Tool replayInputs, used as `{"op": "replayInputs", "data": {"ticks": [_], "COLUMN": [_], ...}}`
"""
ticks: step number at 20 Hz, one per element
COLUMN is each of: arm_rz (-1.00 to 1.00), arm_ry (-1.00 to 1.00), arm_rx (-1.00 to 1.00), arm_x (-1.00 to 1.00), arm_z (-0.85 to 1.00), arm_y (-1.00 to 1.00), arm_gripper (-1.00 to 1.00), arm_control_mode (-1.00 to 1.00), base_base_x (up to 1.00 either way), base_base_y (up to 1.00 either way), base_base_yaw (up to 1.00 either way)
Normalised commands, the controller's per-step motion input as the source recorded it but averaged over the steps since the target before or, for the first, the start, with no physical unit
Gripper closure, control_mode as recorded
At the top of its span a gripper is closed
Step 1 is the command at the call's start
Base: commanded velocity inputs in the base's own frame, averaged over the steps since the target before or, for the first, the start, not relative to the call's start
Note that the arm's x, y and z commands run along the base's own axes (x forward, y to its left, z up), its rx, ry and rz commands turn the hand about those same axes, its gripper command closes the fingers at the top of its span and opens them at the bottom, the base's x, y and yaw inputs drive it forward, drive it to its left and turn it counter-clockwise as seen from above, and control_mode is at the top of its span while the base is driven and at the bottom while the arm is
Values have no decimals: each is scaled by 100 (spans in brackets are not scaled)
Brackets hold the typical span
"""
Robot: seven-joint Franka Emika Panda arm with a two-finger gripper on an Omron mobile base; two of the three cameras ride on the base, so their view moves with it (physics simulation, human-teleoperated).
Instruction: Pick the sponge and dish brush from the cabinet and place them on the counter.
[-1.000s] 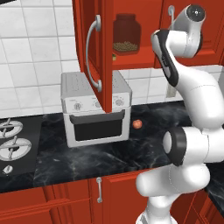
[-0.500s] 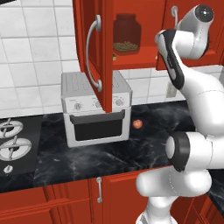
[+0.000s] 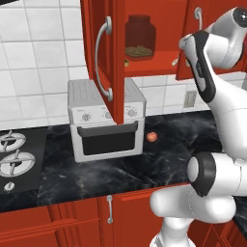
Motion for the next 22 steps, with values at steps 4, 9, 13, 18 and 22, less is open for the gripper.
{"op": "replayInputs", "data": {"ticks": [4, 9, 13, 18, 22], "arm_rz": [2, 1, 2, 5, 4], "arm_ry": [0, 2, 3, 0, -1], "arm_rx": [5, 6, 6, 6, 6], "arm_x": [-39, -34, -38, -43, -36], "arm_z": [0, 0, 0, 0, 0], "arm_y": [-33, -39, -45, -46, -48], "arm_gripper": [100, 100, 100, 100, 100], "arm_control_mode": [-100, -100, -100, -100, -100], "base_base_x": [0, 0, 0, 0, 0], "base_base_y": [0, 0, 0, 0, 0], "base_base_yaw": [0, 0, 0, 0, 0]}}
